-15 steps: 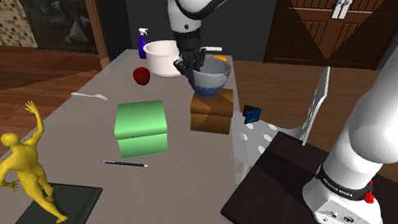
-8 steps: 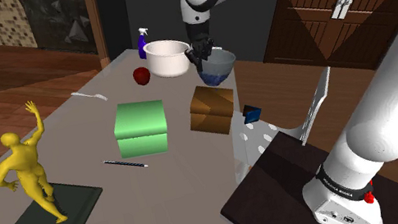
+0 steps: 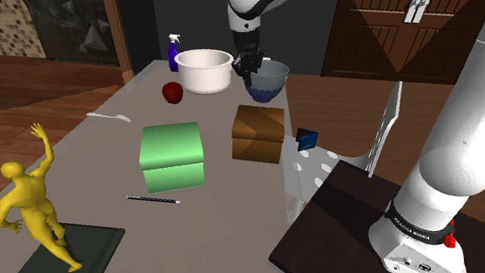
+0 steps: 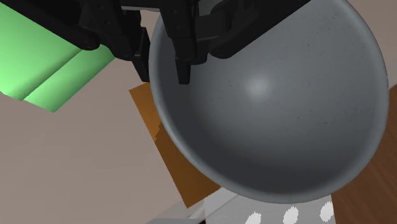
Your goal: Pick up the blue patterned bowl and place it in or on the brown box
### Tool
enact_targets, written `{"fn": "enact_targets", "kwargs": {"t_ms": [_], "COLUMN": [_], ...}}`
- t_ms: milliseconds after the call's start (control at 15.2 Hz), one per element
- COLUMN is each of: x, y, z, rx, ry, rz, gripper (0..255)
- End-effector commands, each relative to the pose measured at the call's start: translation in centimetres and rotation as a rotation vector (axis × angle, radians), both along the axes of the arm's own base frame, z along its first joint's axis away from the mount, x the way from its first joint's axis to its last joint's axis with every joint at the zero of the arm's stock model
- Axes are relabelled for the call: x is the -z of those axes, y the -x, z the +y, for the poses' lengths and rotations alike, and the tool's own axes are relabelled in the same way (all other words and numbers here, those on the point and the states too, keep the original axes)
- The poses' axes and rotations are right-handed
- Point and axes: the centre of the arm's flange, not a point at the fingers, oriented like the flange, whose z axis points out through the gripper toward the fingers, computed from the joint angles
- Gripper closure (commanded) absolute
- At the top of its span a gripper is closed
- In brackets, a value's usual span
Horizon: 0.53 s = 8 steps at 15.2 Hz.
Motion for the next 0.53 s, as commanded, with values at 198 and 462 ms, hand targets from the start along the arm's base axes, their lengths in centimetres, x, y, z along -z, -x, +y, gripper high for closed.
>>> {"fn": "enact_targets", "kwargs": {"t_ms": [198,462], "x": [2.6,4.7], "y": [0.1,0.1], "z": [0.0,0.0], "rx": [0.0,0.0], "ry": [0.0,0.0], "rz": [-0.002,-0.002], "gripper": [255,255]}}
